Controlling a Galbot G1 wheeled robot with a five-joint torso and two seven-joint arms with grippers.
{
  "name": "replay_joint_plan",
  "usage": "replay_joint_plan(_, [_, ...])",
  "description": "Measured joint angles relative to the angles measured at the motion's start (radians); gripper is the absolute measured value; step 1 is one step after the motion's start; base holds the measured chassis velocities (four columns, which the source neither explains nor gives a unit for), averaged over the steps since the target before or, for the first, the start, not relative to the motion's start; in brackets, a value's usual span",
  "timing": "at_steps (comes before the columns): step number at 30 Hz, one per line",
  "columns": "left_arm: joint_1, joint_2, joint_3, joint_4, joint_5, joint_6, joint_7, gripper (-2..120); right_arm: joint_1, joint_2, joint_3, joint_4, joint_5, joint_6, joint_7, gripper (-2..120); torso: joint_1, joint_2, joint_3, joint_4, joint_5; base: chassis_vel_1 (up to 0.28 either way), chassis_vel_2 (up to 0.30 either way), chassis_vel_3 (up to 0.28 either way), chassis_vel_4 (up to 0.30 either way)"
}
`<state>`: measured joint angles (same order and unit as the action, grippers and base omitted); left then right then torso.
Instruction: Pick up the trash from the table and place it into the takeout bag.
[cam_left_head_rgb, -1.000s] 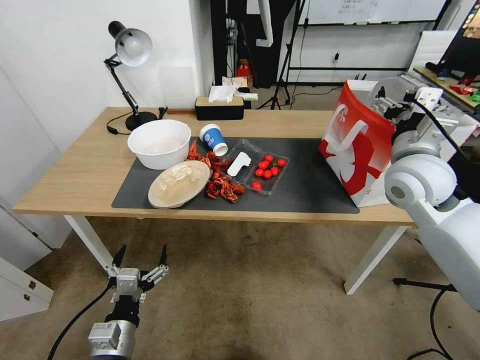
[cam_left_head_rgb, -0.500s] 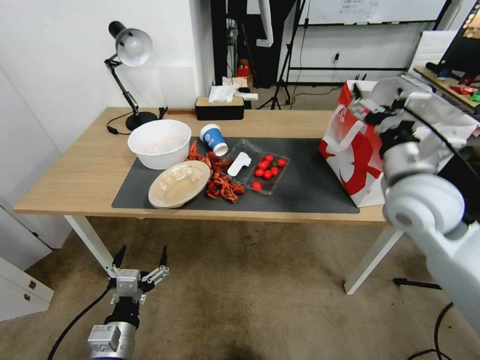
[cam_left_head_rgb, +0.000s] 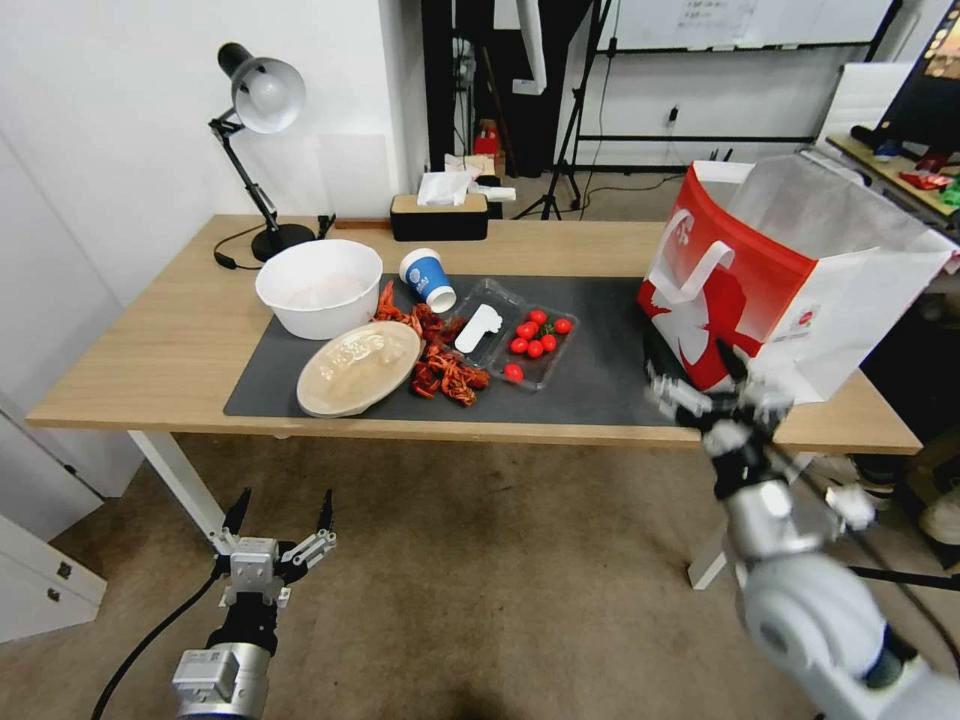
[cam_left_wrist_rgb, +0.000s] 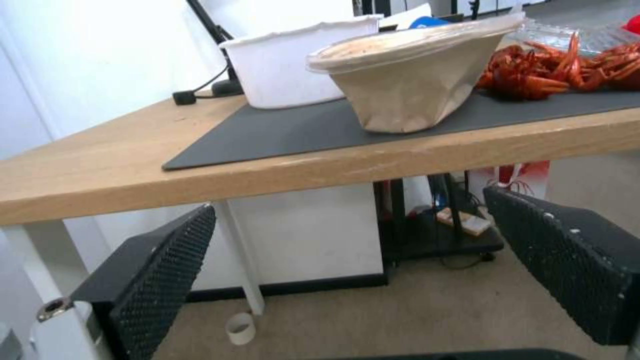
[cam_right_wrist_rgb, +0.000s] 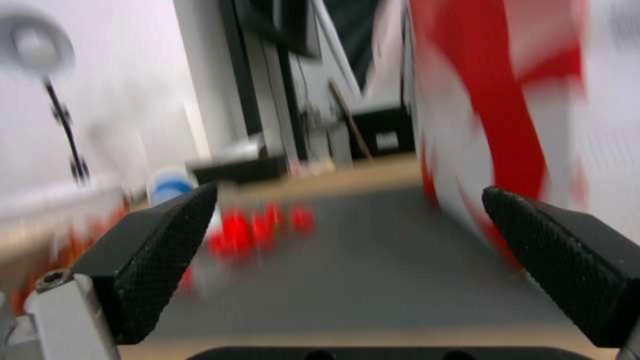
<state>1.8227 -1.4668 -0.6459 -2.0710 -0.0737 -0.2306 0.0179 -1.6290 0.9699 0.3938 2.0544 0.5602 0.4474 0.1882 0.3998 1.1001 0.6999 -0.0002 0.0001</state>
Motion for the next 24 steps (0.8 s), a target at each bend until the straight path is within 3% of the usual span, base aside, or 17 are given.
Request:
replay_joint_plan(2, [-0.005,0.004,-0.001,0.003,-0.004,0.000,0.000,100,-0.060,0.023,-0.020,-0.053,-0.025,0.066,-0.022,100,0.000,0.000,0.000,-0.0001,0.0001,0.000,0.000,0.000,0.000])
replay_joint_plan(24, [-0.001,0.001,0.002,0.006,-0.009,-0.008,0.001,100,-0.071,0.061,-0.052,-0.105,-0.072,0.070,-0.004,100,0.000,0.000,0.000,0.0002,-0.0001,0.000,0.000,0.000,0.000])
